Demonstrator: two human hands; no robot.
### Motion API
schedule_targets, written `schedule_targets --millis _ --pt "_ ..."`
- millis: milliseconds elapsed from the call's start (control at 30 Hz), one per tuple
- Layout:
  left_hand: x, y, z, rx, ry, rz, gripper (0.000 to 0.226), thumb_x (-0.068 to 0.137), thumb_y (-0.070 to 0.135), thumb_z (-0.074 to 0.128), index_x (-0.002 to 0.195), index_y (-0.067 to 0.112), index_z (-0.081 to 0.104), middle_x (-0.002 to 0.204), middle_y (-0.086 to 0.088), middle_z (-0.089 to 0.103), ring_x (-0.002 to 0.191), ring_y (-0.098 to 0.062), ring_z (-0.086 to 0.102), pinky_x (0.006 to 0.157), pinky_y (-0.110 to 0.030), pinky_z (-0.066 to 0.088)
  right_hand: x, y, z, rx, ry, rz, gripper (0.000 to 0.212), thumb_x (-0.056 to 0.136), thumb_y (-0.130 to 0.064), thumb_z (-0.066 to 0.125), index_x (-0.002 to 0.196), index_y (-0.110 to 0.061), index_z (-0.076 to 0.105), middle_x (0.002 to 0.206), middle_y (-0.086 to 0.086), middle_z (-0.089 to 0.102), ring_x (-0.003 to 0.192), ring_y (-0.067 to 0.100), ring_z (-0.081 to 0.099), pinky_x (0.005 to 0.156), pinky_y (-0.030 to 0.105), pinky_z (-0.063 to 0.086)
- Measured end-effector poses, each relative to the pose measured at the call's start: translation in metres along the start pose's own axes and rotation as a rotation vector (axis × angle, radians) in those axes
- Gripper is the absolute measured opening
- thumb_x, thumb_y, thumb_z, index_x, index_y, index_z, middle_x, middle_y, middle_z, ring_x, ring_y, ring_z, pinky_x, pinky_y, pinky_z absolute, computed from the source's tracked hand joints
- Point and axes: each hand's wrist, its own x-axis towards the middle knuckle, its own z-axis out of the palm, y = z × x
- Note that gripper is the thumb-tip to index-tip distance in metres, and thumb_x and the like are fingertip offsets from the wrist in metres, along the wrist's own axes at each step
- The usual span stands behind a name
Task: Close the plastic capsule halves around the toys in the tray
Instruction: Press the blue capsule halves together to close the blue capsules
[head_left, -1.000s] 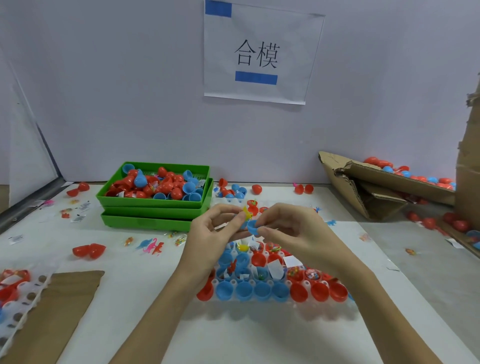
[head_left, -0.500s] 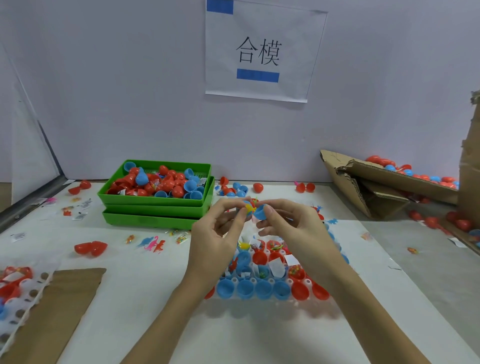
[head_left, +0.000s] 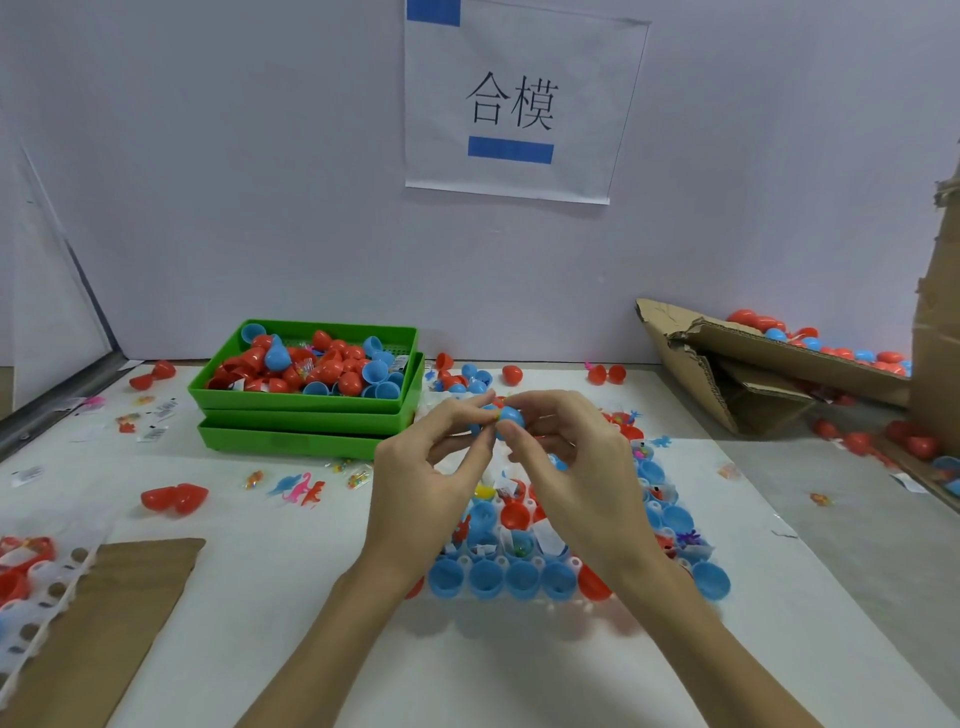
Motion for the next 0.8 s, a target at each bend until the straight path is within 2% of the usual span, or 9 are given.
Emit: schedule_targets --millis 167,267,433,533,633,733,800 --pt "0.0008 0.0036 -0.0011 0.012 0.039 0.028 0.028 0.091 0.010 0.077 0.114 0.025 0.076 0.121 0.004 0.076 0.110 -0.003 0.072 0.087 -0.019 0.060 0.0020 0.0019 -0.0011 0.217 -0.028 0.102 0.020 0.096 -0.016 0.069 0.115 -0.022 0.071 0.103 -0.010 0.073 0.091 0.011 0.074 0.074 0.017 0.058" --pt "0.0010 0.0028 -0.0001 0.128 0.046 0.099 0.027 0.091 0.009 0.077 0.117 0.016 0.077 0.123 -0.001 0.075 0.109 -0.009 0.073 0.086 -0.022 0.062 0.0016 0.0017 -0.0007 0.255 -0.030 0.113 0.022 0.097 -0.013 0.069 0.116 -0.024 0.071 0.107 -0.009 0.073 0.094 0.011 0.073 0.075 0.017 0.058" --pt "0.0014 0.0017 0.0001 0.237 0.044 0.151 0.028 0.089 0.007 0.079 0.117 0.011 0.078 0.125 -0.005 0.074 0.108 -0.011 0.073 0.084 -0.022 0.062 0.0001 0.0037 0.0007 0.071 -0.029 0.032 0.024 0.097 -0.014 0.068 0.118 -0.027 0.067 0.113 -0.006 0.069 0.098 0.012 0.070 0.082 0.022 0.059" --pt "0.0009 0.0020 0.0005 0.229 0.051 0.123 0.027 0.091 0.011 0.077 0.118 0.012 0.078 0.120 -0.001 0.076 0.102 -0.009 0.075 0.081 -0.022 0.062 -0.0004 0.0019 0.0019 0.250 -0.027 0.127 0.020 0.099 -0.014 0.066 0.117 -0.022 0.070 0.110 -0.010 0.072 0.099 0.013 0.072 0.078 0.021 0.060" --pt "0.0005 0.0034 0.0019 0.214 0.056 0.109 0.025 0.093 0.017 0.076 0.118 0.014 0.077 0.112 0.003 0.077 0.095 -0.006 0.075 0.079 -0.019 0.062 -0.0009 -0.0019 0.0034 0.395 -0.018 0.228 0.018 0.098 -0.022 0.065 0.115 -0.026 0.071 0.105 -0.017 0.074 0.098 0.012 0.074 0.075 0.019 0.059" --pt "0.0011 0.0048 0.0023 0.203 0.070 0.077 0.024 0.093 0.019 0.075 0.116 0.014 0.078 0.113 0.004 0.077 0.096 -0.008 0.075 0.078 -0.020 0.063 -0.0005 -0.0022 0.0034 0.449 -0.028 0.248 0.018 0.098 -0.024 0.064 0.115 -0.024 0.070 0.103 -0.016 0.075 0.094 0.011 0.076 0.076 0.018 0.059" --pt "0.0016 0.0066 0.0014 0.177 0.093 0.034 0.023 0.091 0.020 0.077 0.114 0.019 0.078 0.114 0.010 0.075 0.097 -0.006 0.075 0.078 -0.019 0.062 -0.0005 -0.0014 0.0038 0.444 -0.034 0.254 0.018 0.098 -0.022 0.066 0.115 -0.024 0.070 0.101 -0.013 0.075 0.093 0.011 0.076 0.076 0.017 0.058"
